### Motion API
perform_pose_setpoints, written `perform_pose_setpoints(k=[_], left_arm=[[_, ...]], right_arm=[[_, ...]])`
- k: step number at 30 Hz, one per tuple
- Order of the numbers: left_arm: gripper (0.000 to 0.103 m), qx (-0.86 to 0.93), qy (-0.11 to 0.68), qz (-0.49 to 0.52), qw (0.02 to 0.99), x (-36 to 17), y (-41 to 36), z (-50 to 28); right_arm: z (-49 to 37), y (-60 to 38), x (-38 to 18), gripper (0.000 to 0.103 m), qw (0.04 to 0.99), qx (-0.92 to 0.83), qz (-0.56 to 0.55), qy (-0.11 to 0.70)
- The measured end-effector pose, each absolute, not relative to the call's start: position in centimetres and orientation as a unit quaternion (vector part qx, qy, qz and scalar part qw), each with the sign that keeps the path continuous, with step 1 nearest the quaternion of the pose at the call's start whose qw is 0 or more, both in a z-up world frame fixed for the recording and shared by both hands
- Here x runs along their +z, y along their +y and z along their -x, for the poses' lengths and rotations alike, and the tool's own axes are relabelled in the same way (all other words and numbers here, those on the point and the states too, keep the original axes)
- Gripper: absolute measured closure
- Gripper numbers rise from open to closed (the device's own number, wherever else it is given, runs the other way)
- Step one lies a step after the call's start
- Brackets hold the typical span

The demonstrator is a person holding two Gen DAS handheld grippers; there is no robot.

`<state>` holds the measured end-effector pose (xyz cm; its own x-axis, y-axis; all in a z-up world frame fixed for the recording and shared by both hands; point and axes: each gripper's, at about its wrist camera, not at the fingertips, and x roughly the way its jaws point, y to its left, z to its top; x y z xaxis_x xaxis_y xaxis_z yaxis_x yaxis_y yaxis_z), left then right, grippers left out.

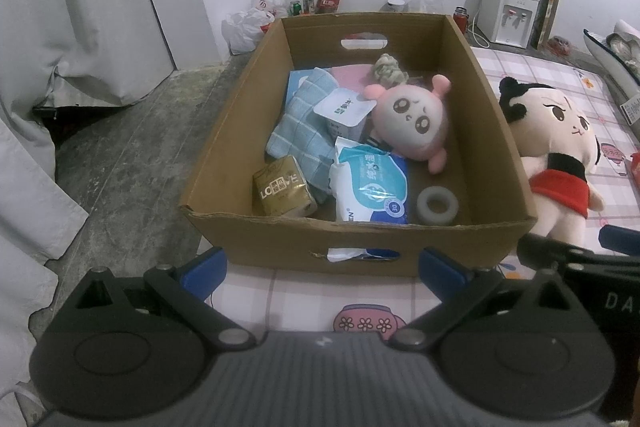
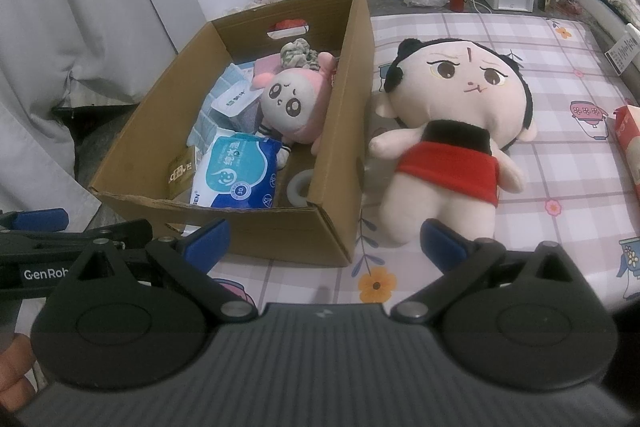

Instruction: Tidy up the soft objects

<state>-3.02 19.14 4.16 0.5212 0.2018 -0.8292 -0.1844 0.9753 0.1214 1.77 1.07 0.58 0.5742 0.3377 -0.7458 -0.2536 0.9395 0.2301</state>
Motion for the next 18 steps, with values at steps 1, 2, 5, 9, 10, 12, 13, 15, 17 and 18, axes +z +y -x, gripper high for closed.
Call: perform_pose_setpoints(k=[1, 2, 5, 9, 10, 12, 13, 15, 17, 18], left_arm=[[0.0, 0.111, 0.477, -0.009, 0.872, 4.16, 19.19, 3.05], [0.0, 0.111, 0.477, -0.009, 0.872, 4.17, 19.11, 3.02], [0.0, 0.111, 0.476, -0.01, 0.872, 4.16, 19.14, 3.04], [0.0, 0.111, 0.477, -0.009, 0.872, 4.15, 19.15, 3.03], [0.0, 0.111, 0.477, -0.009, 0.872, 4.16, 19.17, 3.06], [0.0, 0.111, 0.476, -0.009, 0.872, 4.16, 19.16, 3.07], [0.0, 0.111, 0.476, -0.009, 0.872, 4.18, 19.09, 3.05], [0.0, 0.111, 0.476, -0.009, 0.872, 4.17, 19.09, 3.04], [0.0, 0.111, 0.476, -0.009, 0.872, 4.18, 19.11, 3.05], [0.0, 0.111, 0.476, -0.009, 0.872, 4.18, 19.07, 3.05]], right_arm=[[-1.77, 1.06, 0.59, 0.001, 0.886, 0.167, -0.049, 0.43], [-1.78, 1.03, 0.59, 0.001, 0.886, 0.167, -0.049, 0.43], [-1.77, 1.04, 0.58, 0.001, 0.886, 0.167, -0.049, 0.431], [-1.72, 1.09, 0.69, 0.001, 0.886, 0.165, -0.049, 0.431], [-1.72, 1.07, 0.68, 0.001, 0.886, 0.166, -0.049, 0.431], [-1.73, 1.07, 0.65, 0.001, 0.886, 0.166, -0.049, 0.431], [-1.74, 1.07, 0.65, 0.001, 0.886, 0.166, -0.049, 0.431], [-1.74, 1.02, 0.66, 0.001, 0.886, 0.165, -0.05, 0.431], [-1.74, 1.04, 0.65, 0.001, 0.886, 0.165, -0.05, 0.431], [-1.74, 1.04, 0.64, 0.001, 0.886, 0.166, -0.049, 0.431]])
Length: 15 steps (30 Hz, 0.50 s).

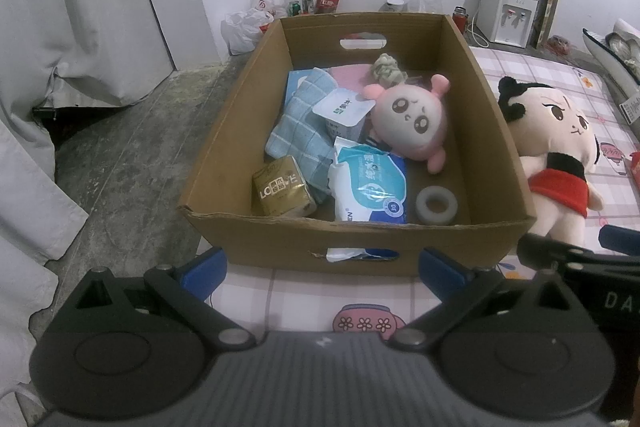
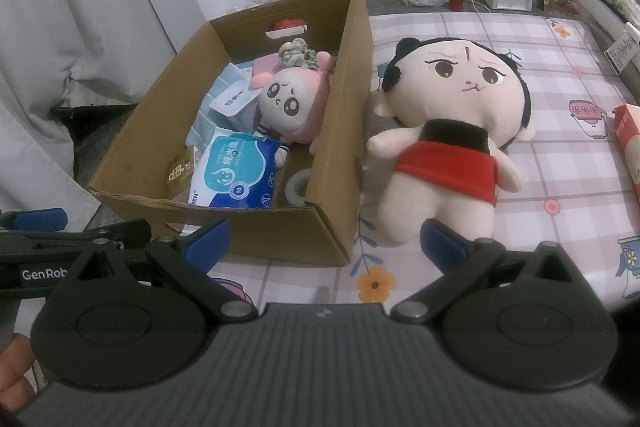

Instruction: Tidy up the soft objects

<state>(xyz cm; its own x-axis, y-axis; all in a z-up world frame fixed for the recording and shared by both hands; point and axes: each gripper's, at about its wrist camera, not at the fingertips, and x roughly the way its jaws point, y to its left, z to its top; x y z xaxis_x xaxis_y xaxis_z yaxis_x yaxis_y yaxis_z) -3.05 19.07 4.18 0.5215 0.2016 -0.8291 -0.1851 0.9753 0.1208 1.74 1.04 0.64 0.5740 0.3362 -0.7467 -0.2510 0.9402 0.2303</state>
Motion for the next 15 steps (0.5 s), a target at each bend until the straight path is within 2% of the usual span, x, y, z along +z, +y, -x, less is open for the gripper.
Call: perform_pose_setpoints(k=[15], left_arm=[[0.0, 0.111, 0.477, -0.009, 0.872, 4.17, 19.06, 3.06]], right_arm=[[-1.75, 0.94, 0.66, 0.001, 0.886, 0.165, -0.049, 0.431]])
